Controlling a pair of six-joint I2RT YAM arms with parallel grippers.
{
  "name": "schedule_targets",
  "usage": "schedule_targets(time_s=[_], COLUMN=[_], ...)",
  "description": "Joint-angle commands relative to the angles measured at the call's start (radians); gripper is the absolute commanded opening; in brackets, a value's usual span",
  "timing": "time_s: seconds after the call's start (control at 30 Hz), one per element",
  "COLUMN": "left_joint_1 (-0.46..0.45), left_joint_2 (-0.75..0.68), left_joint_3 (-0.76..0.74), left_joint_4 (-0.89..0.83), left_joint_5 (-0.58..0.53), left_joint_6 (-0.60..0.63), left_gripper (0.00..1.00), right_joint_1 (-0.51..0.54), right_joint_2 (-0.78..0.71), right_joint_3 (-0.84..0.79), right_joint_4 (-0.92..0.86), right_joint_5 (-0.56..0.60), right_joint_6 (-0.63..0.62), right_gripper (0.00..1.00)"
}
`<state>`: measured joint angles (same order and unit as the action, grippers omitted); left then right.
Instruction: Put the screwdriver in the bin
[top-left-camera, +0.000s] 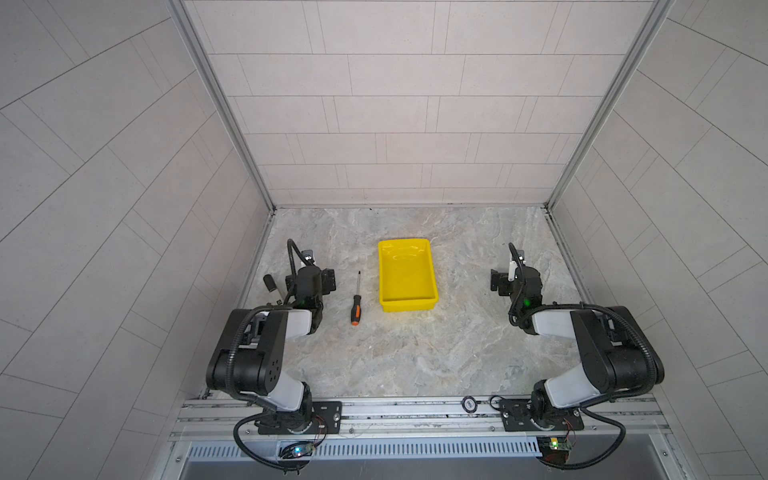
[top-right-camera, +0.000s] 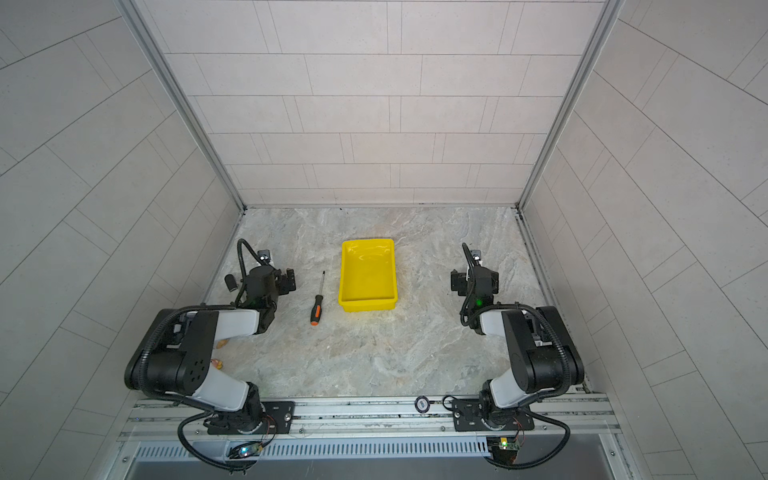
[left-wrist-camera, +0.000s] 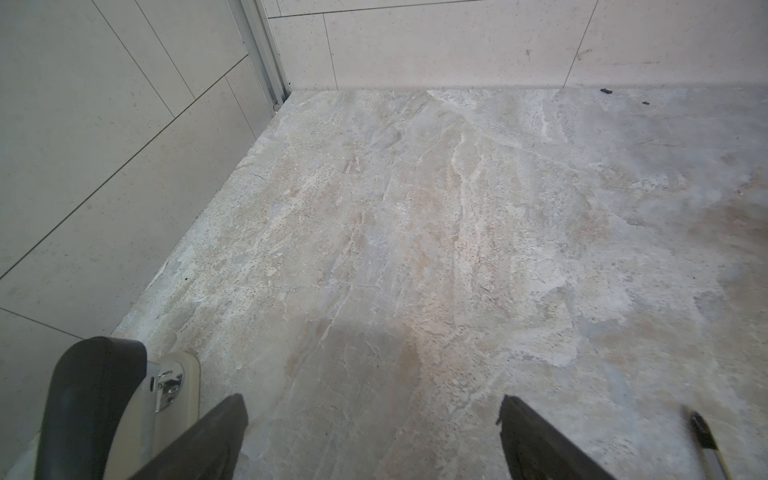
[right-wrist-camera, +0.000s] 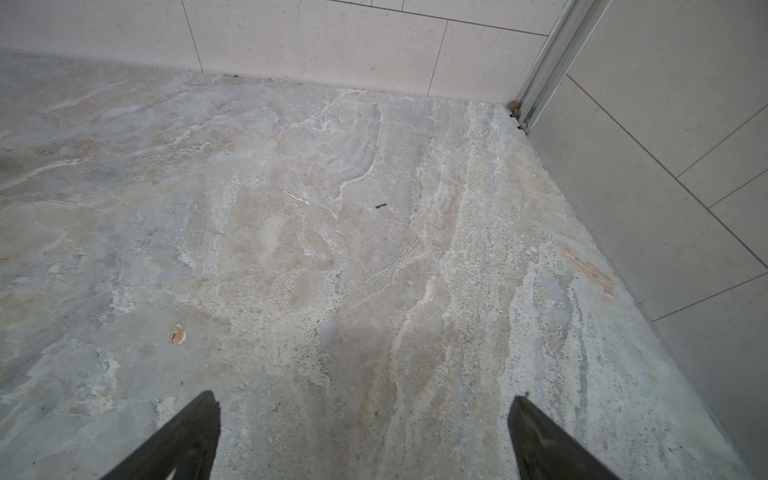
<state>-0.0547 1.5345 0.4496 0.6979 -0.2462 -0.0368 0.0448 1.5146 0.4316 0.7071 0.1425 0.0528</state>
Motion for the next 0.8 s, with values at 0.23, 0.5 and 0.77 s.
schedule_targets(time_s=[0.23,0.5,0.77], left_joint_1=[0.004,0.004,0.001], left_joint_2=[0.013,0.016,-0.082], left_joint_3=[0.029,0.032,0.044], left_joint_4=[-0.016,-0.018,-0.118], left_joint_5=[0.007,0.015,-0.071], left_joint_6=[-0.012,-0.013,-0.053], left_gripper=[1.00,1.00,1.00], right_joint_1=[-0.002,-0.003,-0.006], right_joint_2=[-0.004,-0.004,-0.008], right_joint_3=[0.007,0.007,0.001], right_joint_4=[0.006,0.006,0.011], right_joint_5=[0.002,0.001,-0.006], right_joint_6=[-0.010,-0.009,-0.008], right_gripper=[1.00,1.00,1.00])
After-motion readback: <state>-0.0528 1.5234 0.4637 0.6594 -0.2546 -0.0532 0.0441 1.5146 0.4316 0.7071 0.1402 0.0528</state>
